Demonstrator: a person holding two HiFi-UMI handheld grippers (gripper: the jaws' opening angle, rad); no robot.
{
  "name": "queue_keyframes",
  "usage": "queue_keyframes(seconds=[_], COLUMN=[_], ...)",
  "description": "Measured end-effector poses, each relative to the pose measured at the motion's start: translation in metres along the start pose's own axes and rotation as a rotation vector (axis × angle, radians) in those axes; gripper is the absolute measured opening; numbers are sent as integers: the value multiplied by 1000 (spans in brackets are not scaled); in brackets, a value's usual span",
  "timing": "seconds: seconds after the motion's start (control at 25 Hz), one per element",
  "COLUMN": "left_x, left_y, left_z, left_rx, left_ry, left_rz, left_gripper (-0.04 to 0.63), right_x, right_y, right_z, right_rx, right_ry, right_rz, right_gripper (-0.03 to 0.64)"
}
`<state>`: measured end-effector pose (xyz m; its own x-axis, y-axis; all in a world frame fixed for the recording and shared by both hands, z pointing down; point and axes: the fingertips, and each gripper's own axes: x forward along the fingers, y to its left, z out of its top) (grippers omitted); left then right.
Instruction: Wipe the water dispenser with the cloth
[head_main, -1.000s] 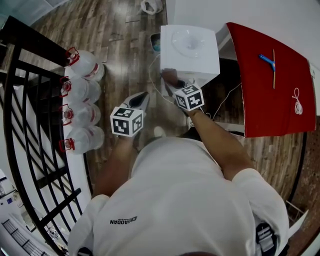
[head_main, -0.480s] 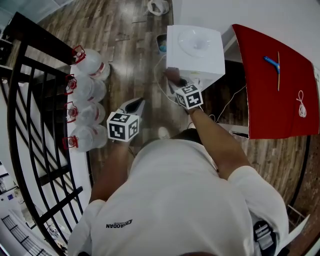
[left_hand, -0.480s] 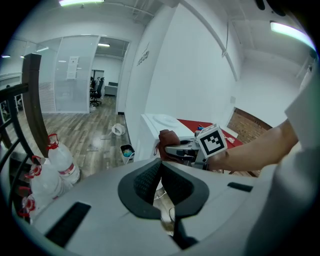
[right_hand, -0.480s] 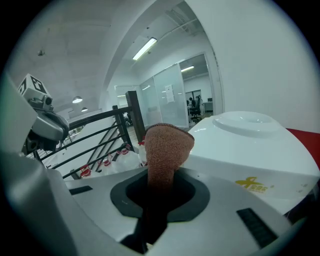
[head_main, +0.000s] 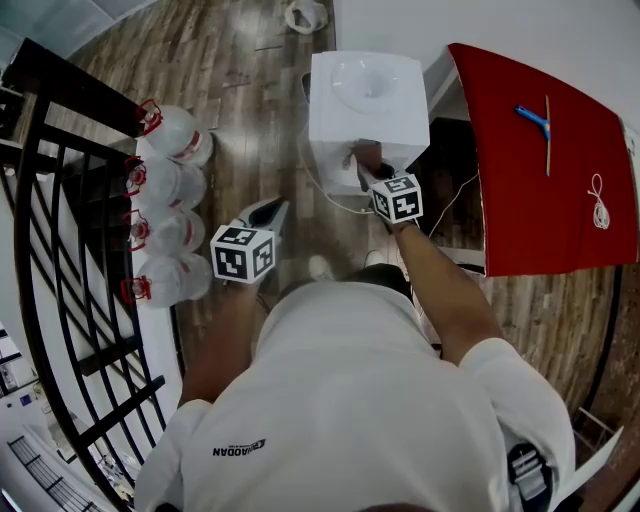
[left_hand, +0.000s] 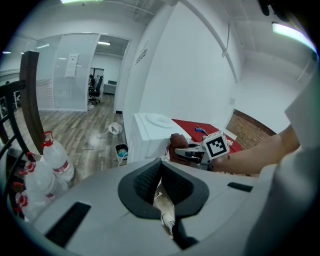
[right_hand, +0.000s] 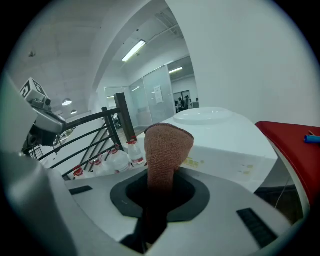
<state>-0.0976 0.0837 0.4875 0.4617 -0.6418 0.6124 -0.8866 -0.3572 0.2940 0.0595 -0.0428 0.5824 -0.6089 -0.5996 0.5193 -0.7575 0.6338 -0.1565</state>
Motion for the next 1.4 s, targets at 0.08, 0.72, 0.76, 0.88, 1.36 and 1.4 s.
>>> queue_keyframes(seconds=[0.08, 0.72, 0.76, 0.88, 1.36, 1.4], left_x=[6, 45, 45, 42, 4, -1], left_y=[-11, -77, -78, -81, -58, -51], left_z=[0, 11, 10, 6, -18, -19], left_rx=[6, -6, -9, -22, -51, -52], left_ry=[6, 11, 11, 2, -20, -23], left_rz=[-4, 31, 38, 70, 127, 125], left_gripper=[-11, -11, -11, -11, -11, -11], right_x=[-10, -84, -87, -92, -114, -116], right_y=[-12, -137, -142, -152, -121, -111], right_z=[-6, -37, -38, -43, -44, -40], right_rx=[7, 63, 75, 103, 115, 115], right_ry=[4, 19, 18, 13, -10, -17], right_rz=[-10, -115, -123, -131, -88, -83], right_gripper=[54, 54, 54, 54, 54, 54])
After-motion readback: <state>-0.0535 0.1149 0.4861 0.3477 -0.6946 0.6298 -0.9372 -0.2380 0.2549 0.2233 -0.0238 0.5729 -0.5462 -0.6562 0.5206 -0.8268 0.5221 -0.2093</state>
